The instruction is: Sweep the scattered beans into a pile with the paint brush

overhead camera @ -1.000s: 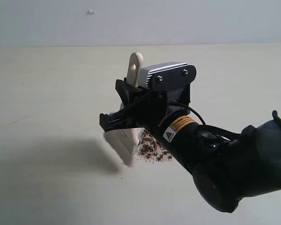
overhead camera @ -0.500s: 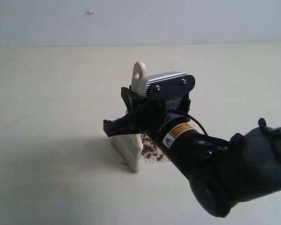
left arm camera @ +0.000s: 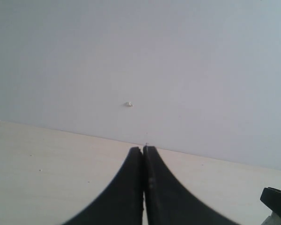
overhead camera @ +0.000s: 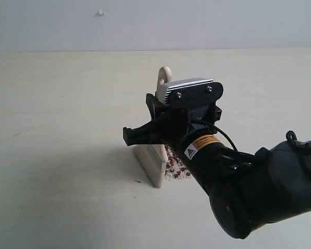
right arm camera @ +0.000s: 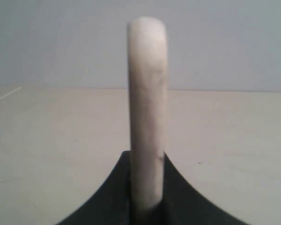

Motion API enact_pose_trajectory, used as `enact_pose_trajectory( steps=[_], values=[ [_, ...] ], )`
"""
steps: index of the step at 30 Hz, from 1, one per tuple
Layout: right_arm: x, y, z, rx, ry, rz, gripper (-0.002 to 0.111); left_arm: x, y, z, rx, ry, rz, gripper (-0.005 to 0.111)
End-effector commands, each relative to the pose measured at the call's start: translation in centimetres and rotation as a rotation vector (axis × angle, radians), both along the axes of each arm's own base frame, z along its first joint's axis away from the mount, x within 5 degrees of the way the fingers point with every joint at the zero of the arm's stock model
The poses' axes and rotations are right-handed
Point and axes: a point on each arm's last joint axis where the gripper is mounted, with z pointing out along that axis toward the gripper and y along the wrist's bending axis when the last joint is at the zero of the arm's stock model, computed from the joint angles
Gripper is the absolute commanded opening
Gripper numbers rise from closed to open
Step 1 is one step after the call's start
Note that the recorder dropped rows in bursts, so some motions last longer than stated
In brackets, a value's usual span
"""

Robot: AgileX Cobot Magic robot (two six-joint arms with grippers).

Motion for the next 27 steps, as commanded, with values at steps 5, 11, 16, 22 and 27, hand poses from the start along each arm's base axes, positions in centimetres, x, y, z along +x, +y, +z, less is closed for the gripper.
enact_pose_trajectory(
  steps=[5,11,16,22,27],
  values=[
    [0.1,-0.3,0.1,-0.002,-0.028,-0.033,0.0,-0.1,-0.1,-0.1,0.004,-0.004,-0.012,0.0],
    [0.1,-0.3,0.6,0.014,-0.047,-0.035,0.0,-0.1,-0.1,-0.1,0.004,-0.004,-0.012,0.0],
    [-0.1,0.0,1.6,0.034,-0.067,0.009,0.0,-0.1,-0.1,-0.1,0.004,-0.004,-0.012,0.0],
    [-0.3,0.0,2.6,0.049,-0.061,0.026,0.0,-0.1,-0.1,-0.1,0.004,-0.004,-0.012,0.0],
    [-1.1,-1.3,3.7,0.105,-0.089,0.02,0.0,-0.1,-0.1,-0.1,0.004,-0.004,-0.012,0.0]
  ],
)
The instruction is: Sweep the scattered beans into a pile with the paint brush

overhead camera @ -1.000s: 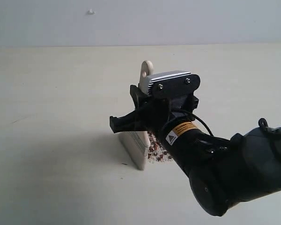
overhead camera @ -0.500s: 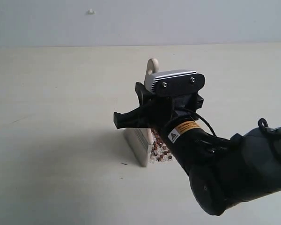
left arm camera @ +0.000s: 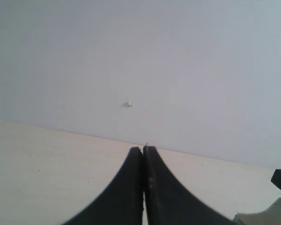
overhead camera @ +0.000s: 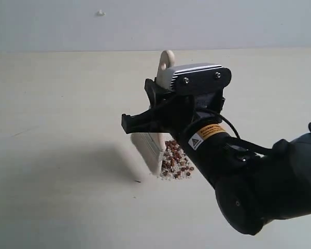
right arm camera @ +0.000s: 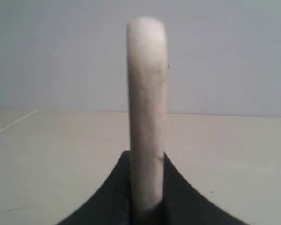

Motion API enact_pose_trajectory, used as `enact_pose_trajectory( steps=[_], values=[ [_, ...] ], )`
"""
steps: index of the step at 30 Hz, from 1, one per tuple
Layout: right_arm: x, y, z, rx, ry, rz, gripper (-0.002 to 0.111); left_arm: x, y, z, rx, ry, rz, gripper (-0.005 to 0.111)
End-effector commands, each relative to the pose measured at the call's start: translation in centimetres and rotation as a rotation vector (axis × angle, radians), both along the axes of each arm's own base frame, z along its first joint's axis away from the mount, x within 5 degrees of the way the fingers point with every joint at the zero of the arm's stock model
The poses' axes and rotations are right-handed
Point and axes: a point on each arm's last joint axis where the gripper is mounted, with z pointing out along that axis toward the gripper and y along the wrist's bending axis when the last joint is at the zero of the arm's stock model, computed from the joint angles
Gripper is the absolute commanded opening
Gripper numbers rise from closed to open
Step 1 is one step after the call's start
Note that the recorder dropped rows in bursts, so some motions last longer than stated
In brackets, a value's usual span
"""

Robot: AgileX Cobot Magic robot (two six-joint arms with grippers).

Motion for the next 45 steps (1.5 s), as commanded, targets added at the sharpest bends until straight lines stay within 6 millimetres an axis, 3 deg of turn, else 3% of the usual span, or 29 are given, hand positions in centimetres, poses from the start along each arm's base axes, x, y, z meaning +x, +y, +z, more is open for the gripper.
enact_pose_trajectory(
  steps=[1,5,15,19,26,35,40,45],
  values=[
    [-1.2,-1.5,1.3,0.058,-0.05,0.008,0.0,-0.1,-0.1,-0.1,0.004,-0.004,-0.012,0.0],
    [-2.9,-3.7,1.3,0.069,-0.017,0.022,0.0,-0.1,-0.1,-0.1,0.004,-0.004,-0.012,0.0],
    [-5.2,-9.5,4.8,-0.005,-0.145,-0.164,0.0,-0.1,-0.1,-0.1,0.004,-0.004,-0.012,0.0],
    [-5.1,-11.1,6.2,-0.031,-0.19,-0.268,0.0,-0.1,-0.1,-0.1,0.004,-0.004,-0.012,0.0],
    [-2.7,-13.8,6.8,-0.067,-0.244,-0.399,0.0,-0.1,-0.1,-0.1,0.004,-0.004,-0.012,0.0],
    [1.5,-10.9,5.7,-0.279,-0.293,-0.039,0.0,-0.1,-0.1,-0.1,0.004,-0.004,-0.012,0.0],
    [5.2,-7.9,2.6,-0.318,-0.241,0.093,0.0,-0.1,-0.1,-0.1,0.004,-0.004,-0.012,0.0],
    [7.1,-6.7,-0.1,-0.342,-0.208,0.127,0.0,-0.1,-0.1,-0.1,0.004,-0.004,-0.012,0.0]
  ],
)
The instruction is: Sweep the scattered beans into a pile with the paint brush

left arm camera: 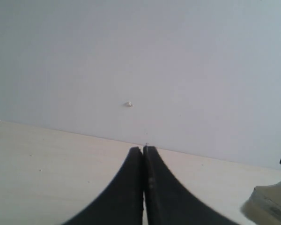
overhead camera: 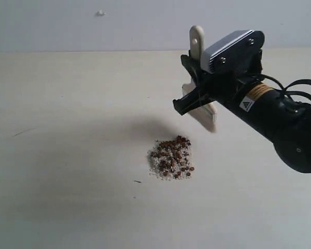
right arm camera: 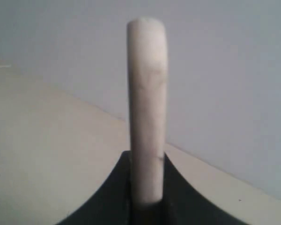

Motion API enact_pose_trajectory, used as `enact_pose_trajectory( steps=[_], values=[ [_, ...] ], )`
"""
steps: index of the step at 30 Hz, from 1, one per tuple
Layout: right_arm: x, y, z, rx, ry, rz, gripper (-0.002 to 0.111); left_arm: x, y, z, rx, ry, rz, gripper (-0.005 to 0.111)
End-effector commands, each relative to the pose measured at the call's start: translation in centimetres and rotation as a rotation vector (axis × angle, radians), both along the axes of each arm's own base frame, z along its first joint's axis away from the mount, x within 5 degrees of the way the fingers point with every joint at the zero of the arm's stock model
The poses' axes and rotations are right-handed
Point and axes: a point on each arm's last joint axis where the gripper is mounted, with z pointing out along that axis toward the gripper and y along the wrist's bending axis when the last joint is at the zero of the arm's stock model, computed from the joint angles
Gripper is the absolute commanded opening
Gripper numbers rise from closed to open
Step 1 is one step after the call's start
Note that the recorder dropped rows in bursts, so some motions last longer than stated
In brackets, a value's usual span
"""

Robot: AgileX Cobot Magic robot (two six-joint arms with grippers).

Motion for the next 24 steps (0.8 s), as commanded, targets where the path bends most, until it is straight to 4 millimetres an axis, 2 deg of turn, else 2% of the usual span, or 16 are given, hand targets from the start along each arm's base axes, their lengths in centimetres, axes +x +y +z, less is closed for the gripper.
enact_pose_trajectory(
  steps=[1,9,24],
  values=[
    [1.1,0.6,-1.3,-0.007,-0.001,0.016,0.0,-0.1,-0.1,-0.1,0.004,-0.004,-0.012,0.0],
    [1.3,0.9,-3.0,-0.021,0.051,0.032,0.0,-0.1,-0.1,-0.1,0.004,-0.004,-0.012,0.0],
    [0.4,2.0,-3.1,0.07,0.138,0.179,0.0,-0.1,-0.1,-0.1,0.004,-0.004,-0.012,0.0]
  ],
)
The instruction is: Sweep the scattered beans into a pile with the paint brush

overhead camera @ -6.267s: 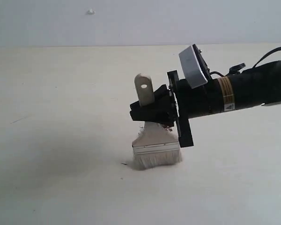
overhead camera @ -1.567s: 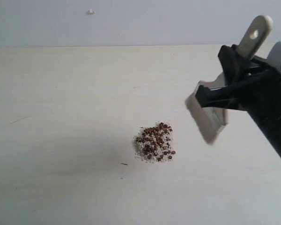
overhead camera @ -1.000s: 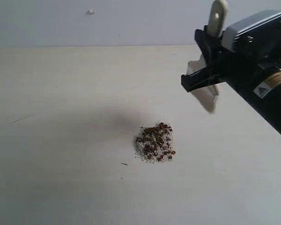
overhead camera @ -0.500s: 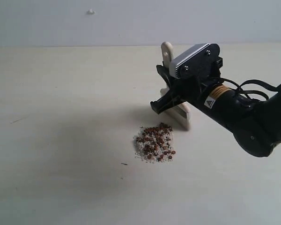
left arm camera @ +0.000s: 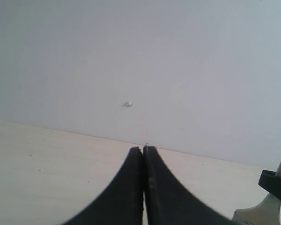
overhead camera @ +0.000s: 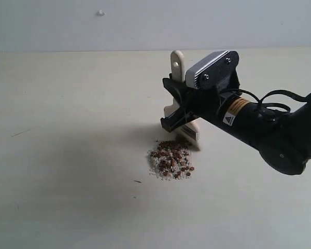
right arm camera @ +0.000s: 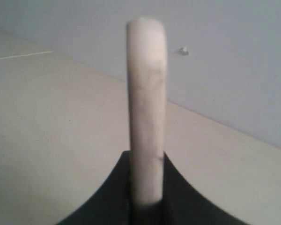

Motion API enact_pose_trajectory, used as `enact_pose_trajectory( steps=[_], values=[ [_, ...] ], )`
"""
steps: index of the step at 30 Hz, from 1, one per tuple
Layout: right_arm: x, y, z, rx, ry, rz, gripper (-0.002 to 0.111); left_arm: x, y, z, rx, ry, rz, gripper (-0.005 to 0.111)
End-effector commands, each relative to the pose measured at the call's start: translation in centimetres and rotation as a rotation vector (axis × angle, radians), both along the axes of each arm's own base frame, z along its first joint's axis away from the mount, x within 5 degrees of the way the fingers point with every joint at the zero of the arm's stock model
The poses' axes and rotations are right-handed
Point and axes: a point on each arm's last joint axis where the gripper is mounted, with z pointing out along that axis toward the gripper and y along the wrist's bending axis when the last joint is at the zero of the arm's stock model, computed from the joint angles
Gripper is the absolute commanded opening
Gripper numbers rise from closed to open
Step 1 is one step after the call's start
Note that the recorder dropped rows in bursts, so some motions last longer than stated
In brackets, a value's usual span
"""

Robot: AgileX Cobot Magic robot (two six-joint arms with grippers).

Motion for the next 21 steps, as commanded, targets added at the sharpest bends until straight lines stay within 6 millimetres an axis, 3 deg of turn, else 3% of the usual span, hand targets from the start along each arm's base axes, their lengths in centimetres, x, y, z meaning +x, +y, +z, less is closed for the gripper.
enact_pose_trajectory(
  steps=[1,21],
  values=[
    [-0.19,0.41,0.01,0.031,0.023,0.054,0.0,-0.07,-0.1,-0.06,0.004,-0.004,-0.012,0.0],
    [0.31,-0.18,0.75,0.014,-0.034,-0.025,0.0,-0.07,-0.1,-0.06,0.004,-0.004,-0.012,0.0]
  ],
)
